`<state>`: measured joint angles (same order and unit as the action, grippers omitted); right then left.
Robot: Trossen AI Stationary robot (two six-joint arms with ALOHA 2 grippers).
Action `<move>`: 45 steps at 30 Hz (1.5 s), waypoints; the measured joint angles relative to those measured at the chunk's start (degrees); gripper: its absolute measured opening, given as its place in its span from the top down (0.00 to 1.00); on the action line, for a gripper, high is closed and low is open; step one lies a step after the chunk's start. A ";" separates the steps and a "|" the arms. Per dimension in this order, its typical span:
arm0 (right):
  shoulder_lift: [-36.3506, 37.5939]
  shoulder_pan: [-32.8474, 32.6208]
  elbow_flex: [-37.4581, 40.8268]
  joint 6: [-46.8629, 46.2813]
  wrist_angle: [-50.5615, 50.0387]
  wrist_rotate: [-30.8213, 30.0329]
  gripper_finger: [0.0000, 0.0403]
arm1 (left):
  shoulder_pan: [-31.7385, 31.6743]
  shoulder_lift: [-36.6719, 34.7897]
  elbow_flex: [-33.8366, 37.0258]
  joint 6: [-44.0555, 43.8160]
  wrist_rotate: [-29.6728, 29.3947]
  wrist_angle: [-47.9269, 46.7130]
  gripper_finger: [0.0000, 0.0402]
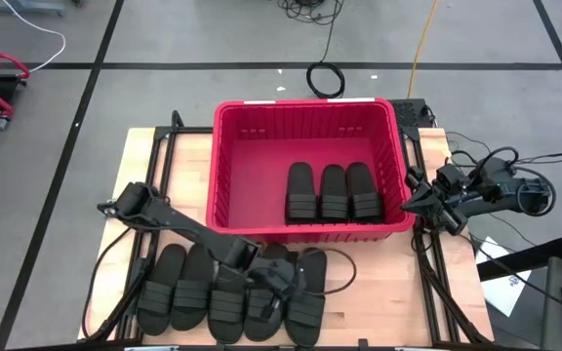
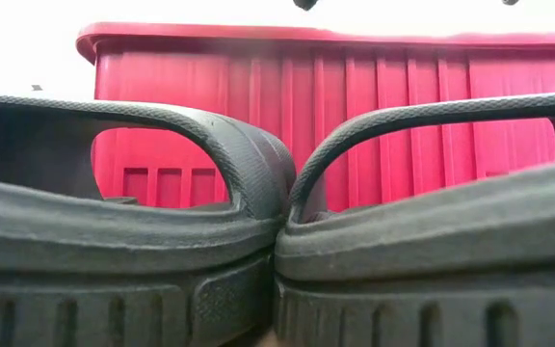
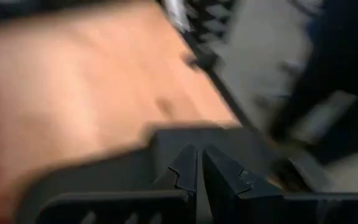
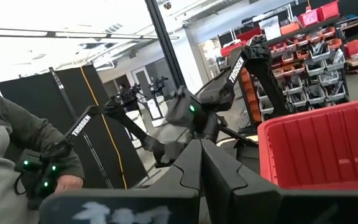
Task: Pick and place slides into bin
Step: Put the black slide into the red bin
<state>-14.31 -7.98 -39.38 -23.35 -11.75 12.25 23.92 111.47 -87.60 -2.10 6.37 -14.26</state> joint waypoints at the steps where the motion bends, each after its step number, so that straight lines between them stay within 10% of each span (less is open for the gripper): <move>1: 0.00 -0.01 0.00 0.00 -0.09 0.02 1.00 | -0.50 0.56 0.05 -0.32 3.69 -0.25 0.93; 11: 0.00 0.00 0.00 -0.24 -3.52 0.18 1.00 | -1.96 1.85 0.05 -1.58 11.93 0.76 0.58; 21: -0.02 -0.01 0.00 -1.34 -3.95 1.57 1.00 | -3.68 1.85 0.03 -0.15 2.47 -2.49 0.24; 37: 0.00 0.00 -0.04 -1.46 -4.22 1.94 1.00 | -1.70 7.99 0.00 0.26 -0.22 0.21 0.19; 45: 0.00 -0.01 -0.04 -3.52 -4.12 1.94 1.00 | -2.69 12.44 -0.04 -5.88 9.97 3.90 0.19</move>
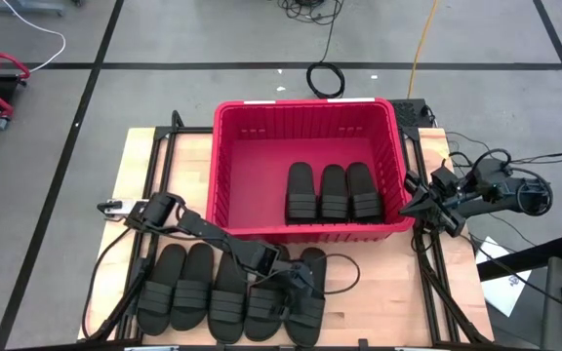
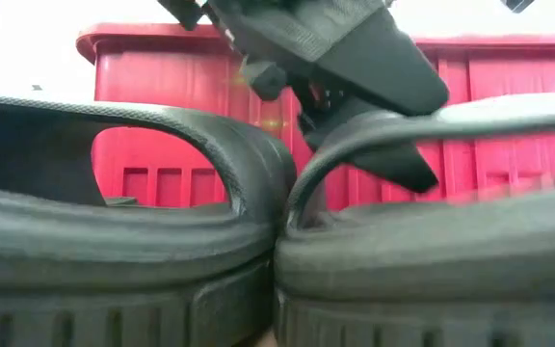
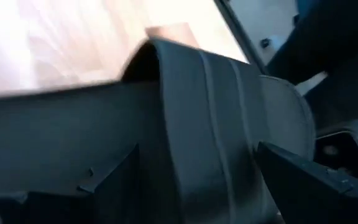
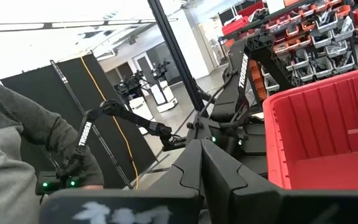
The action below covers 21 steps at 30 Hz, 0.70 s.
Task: Pick and place slides into bin
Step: Put the black slide into the red bin
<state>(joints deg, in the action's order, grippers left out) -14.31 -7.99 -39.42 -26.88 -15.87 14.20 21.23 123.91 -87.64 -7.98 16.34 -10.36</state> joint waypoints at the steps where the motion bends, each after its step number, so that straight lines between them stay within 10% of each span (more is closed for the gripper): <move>1: 0.00 0.01 0.00 -0.27 0.10 0.07 1.00 | 0.01 0.10 0.01 -0.96 1.09 0.27 0.19; 9: 0.00 0.00 0.00 0.08 0.11 0.97 1.00 | -0.12 -0.53 0.07 -3.76 5.68 2.11 0.30; 17: 0.00 0.00 0.00 0.72 0.14 0.96 1.00 | -0.82 -0.53 0.09 -3.63 10.03 3.55 0.89; 21: 0.00 0.02 0.00 0.75 0.14 0.96 1.00 | -1.75 -1.64 0.07 -2.07 16.46 4.10 0.96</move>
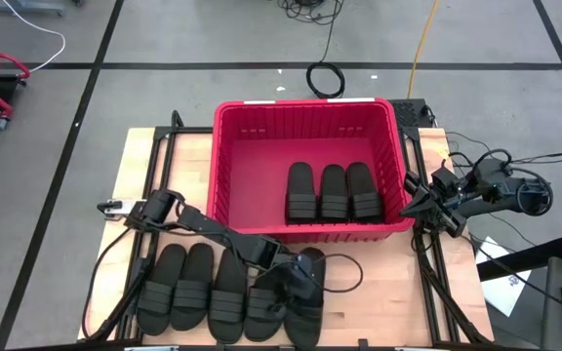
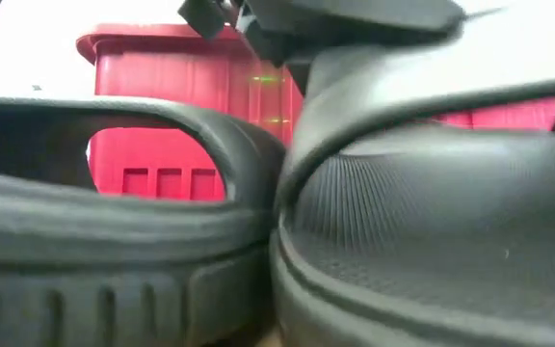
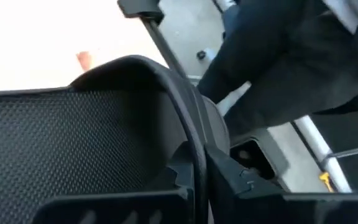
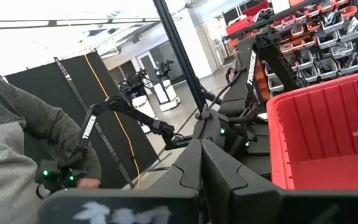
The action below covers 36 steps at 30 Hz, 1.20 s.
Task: Pick and place slides into bin
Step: Put the black slide into the red bin
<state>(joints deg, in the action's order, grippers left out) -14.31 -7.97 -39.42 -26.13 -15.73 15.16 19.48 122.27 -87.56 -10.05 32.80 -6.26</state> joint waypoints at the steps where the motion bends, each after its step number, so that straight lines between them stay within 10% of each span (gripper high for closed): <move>1: 0.00 -0.02 0.00 0.00 -0.02 0.00 1.00 | -0.22 -0.82 0.03 1.01 0.33 -0.16 0.96; 9: 0.00 -0.02 0.00 0.46 -0.02 0.02 1.00 | -2.45 -13.81 -0.16 3.52 4.44 5.63 0.98; 16: 0.02 -0.02 0.00 2.17 1.11 0.01 1.00 | -5.67 -30.85 -0.27 2.26 -9.96 5.23 0.98; 24: 0.01 -0.02 0.00 6.14 1.11 -0.01 1.00 | -14.93 -44.53 -0.24 2.17 -25.10 -17.98 0.99; 36: -0.01 0.00 0.00 7.69 1.22 -10.63 1.00 | -33.88 -39.78 -12.85 19.74 -8.13 -55.17 0.99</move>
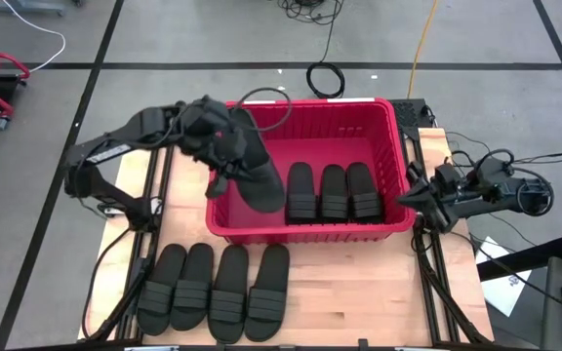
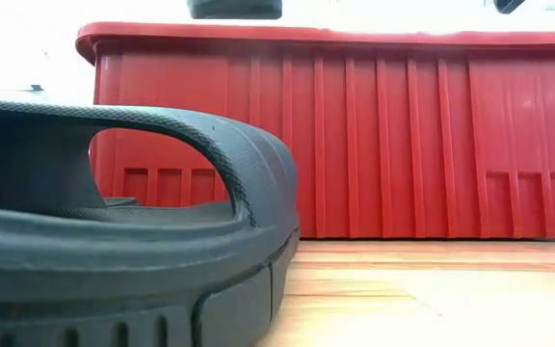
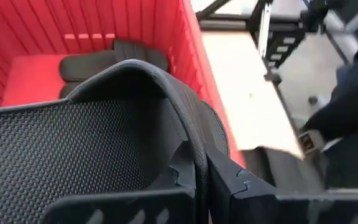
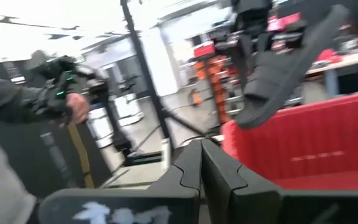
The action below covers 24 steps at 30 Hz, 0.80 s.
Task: Pick and place slides into bin
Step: Put the black slide into the red bin
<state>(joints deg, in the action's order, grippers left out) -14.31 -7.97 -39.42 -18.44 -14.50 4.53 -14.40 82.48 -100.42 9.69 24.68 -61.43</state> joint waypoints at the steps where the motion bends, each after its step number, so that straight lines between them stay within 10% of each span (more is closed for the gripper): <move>1: -0.02 0.00 0.00 0.15 0.00 -2.00 1.00 | -1.84 0.57 -0.38 3.06 1.19 -1.18 0.99; 9: 0.01 0.02 0.00 1.83 0.08 -16.12 1.00 | -10.93 9.01 -0.51 23.85 2.84 -10.29 0.99; 24: 0.01 0.02 0.00 4.14 0.07 -18.27 1.00 | -8.61 22.39 -0.47 35.43 9.25 -14.30 1.00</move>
<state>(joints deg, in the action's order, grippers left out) -14.31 -7.94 -39.42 -14.31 -14.44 -13.74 -23.02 104.88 -100.88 45.12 33.92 -75.73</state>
